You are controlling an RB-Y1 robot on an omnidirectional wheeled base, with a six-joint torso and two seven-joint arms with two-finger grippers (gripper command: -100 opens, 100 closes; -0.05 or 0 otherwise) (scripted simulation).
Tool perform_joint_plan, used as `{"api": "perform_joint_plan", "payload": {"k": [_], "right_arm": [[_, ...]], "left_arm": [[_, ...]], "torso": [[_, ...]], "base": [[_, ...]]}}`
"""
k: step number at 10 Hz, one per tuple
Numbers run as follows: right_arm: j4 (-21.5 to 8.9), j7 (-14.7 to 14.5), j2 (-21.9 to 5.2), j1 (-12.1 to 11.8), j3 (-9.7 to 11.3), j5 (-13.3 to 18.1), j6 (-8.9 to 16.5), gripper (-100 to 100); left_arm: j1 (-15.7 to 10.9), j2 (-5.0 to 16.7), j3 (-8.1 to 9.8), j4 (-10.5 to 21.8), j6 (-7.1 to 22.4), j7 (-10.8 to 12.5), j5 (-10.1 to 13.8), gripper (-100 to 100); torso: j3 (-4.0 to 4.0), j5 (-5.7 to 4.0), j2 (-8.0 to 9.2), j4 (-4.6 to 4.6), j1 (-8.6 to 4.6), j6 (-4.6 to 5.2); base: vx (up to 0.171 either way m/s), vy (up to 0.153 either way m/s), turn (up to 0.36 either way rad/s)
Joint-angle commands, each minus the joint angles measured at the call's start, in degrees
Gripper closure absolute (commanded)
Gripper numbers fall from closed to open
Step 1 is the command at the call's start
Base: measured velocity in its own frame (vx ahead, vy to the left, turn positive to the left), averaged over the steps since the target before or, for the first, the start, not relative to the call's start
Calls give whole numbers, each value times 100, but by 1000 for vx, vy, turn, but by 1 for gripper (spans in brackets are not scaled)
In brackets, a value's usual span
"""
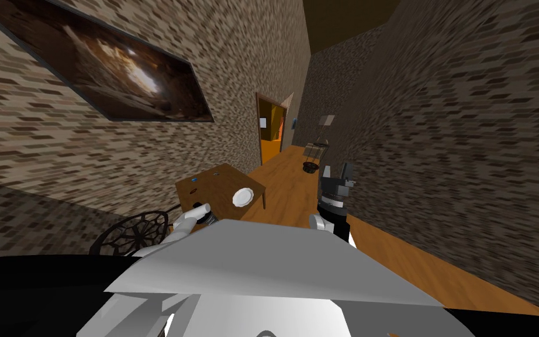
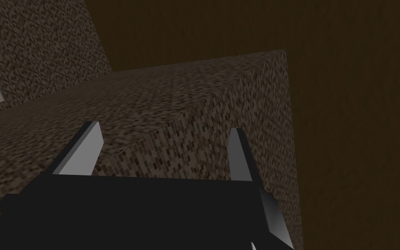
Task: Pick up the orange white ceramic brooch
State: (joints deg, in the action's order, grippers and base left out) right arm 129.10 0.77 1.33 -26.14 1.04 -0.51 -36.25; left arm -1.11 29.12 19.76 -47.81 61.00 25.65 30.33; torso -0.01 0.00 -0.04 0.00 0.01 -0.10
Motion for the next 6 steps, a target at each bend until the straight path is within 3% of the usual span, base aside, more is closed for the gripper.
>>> {"api": "perform_joint_plan", "payload": {"k": [1, 4, 5, 6], "right_arm": [[0, 0, 0, 0, 0, 0, 0, 0], [0, 0, 0, 0, 0, 0, 0, 0], [0, 0, 0, 0, 0, 0, 0, 0], [0, 0, 0, 0, 0, 0, 0, 0]], "left_arm": [[40, 102, 33, -175, 198, 36, 61, 100], [48, 229, 62, -343, 429, 85, 124, 100], [26, 198, 54, -245, 329, 50, 111, 100], [21, 208, 58, -247, 348, 50, 117, 0]], "torso": [[0, 0, 0, 0, 0, 0], [6, -4, 10, 3, -12, 0], [7, -5, 12, 3, -14, 0], [5, -2, 8, 1, -8, 0]], "base": [[-21, -31, -28], [-26, -30, -13], [-14, -14, -2], [0, 0, 0]]}}
